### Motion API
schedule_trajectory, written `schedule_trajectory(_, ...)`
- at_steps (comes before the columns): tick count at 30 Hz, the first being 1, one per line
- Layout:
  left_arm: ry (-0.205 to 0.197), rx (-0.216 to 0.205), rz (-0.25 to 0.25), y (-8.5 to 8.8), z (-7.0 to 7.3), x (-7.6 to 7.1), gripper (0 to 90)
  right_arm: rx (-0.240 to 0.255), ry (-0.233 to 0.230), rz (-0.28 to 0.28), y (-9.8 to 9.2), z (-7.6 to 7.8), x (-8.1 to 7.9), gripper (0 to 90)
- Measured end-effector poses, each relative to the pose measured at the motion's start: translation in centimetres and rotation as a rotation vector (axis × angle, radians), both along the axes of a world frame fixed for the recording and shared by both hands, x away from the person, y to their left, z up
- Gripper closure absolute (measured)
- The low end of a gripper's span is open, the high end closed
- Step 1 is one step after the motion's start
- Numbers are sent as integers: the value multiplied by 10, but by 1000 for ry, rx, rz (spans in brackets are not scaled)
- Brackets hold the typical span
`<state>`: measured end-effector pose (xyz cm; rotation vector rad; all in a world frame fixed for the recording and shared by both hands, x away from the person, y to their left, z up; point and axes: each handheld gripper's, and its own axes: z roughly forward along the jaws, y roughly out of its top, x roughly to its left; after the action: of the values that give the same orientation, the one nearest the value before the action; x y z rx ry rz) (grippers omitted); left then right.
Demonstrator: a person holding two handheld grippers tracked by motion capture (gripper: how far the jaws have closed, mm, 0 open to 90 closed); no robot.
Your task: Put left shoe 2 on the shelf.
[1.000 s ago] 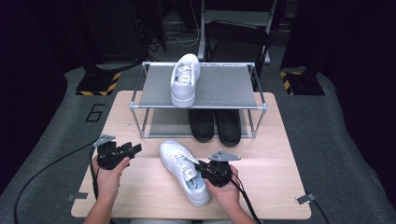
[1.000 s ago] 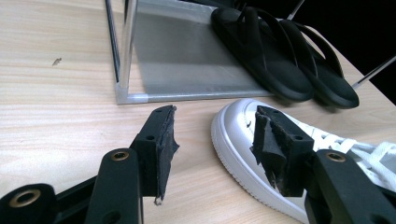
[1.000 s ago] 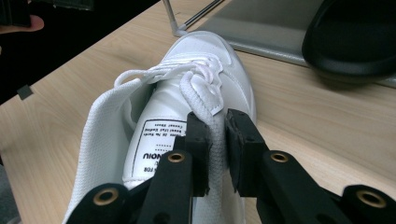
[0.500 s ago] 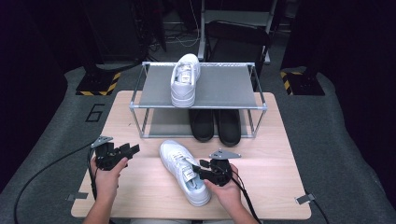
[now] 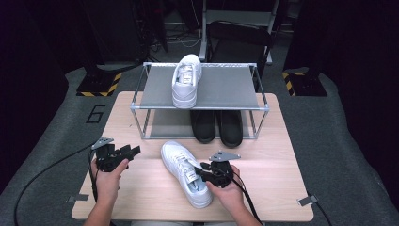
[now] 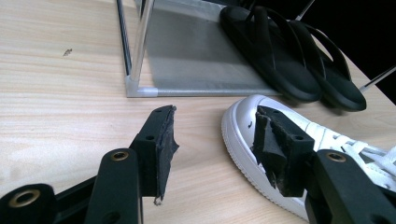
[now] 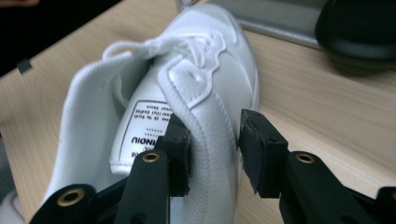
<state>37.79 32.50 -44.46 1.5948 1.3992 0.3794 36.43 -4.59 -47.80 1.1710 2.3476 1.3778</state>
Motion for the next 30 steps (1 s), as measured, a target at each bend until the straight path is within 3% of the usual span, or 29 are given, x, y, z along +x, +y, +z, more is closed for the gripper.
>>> schedule_trajectory(1, -2, 0, 1, 0, 0, 0, 477, -39, -1, 25, 1, 0, 0, 644)
schedule_trajectory(2, -2, -2, 3, 0, 0, 0, 477, -44, 4, 27, 2, 0, 0, 644)
schedule_trajectory(11, 0, -7, 10, 0, 0, 1, 477, -12, 50, 26, 0, -2, 5, 629)
schedule_trajectory(17, -2, -6, 7, 0, -1, 1, 477, 13, 76, 0, 0, -3, 4, 688)
schedule_trajectory(23, 7, -8, 6, 2, -4, -1, 477, 41, 41, -36, -2, -5, -1, 766)
schedule_trajectory(30, -1, -2, 10, 4, -7, -3, 477, 56, 23, -62, -1, -5, -5, 797)
